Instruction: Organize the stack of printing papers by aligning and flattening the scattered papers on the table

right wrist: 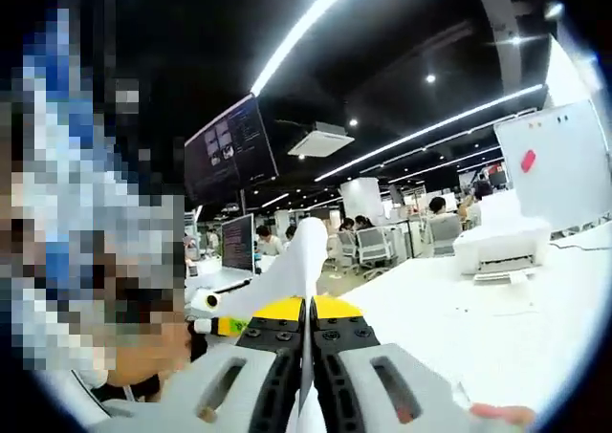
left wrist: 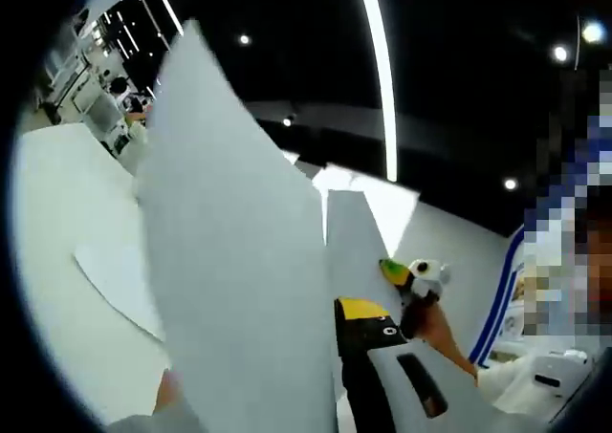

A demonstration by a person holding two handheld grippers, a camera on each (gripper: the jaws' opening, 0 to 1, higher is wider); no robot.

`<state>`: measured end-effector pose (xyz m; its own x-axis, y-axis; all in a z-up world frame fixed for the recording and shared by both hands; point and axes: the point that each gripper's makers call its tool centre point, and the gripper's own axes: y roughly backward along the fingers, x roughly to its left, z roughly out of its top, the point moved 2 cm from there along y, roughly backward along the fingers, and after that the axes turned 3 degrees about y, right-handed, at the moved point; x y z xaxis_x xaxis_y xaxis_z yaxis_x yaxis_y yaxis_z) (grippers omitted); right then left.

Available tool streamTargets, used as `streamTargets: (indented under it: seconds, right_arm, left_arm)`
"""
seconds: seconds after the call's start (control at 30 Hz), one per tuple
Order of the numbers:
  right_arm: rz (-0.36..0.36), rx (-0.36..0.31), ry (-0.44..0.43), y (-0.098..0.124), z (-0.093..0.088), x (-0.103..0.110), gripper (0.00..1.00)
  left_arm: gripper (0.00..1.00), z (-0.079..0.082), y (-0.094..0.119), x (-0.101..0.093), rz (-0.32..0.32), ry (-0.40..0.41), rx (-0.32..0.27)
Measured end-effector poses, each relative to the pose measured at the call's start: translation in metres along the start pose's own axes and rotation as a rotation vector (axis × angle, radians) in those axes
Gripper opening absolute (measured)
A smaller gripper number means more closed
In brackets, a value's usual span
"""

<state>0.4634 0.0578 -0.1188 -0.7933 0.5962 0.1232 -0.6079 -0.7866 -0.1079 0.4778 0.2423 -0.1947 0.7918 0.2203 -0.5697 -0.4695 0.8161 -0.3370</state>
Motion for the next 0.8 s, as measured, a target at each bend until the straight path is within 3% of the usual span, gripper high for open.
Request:
streamTargets:
  seconds: [0.1,0.47,0.8]
  right_arm:
    - [0.017,-0.006,-0.023,-0.002,0.0,0.003,0.0]
    - [0.051,-0.022,-0.098,-0.011,-0.004,0.014,0.0]
    - [0.079,0.006,-0.144,-0.022,-0.017,0.021,0.0]
  left_arm:
    - [0.16,0.0,-0.001,0.001,0.006,0.0,-0.001]
    - [0.15,0.004,-0.002,0.002,0.004,0.002,-0.018]
    - [0.15,0.004,-0.005,0.0,0.0,0.0,-0.021]
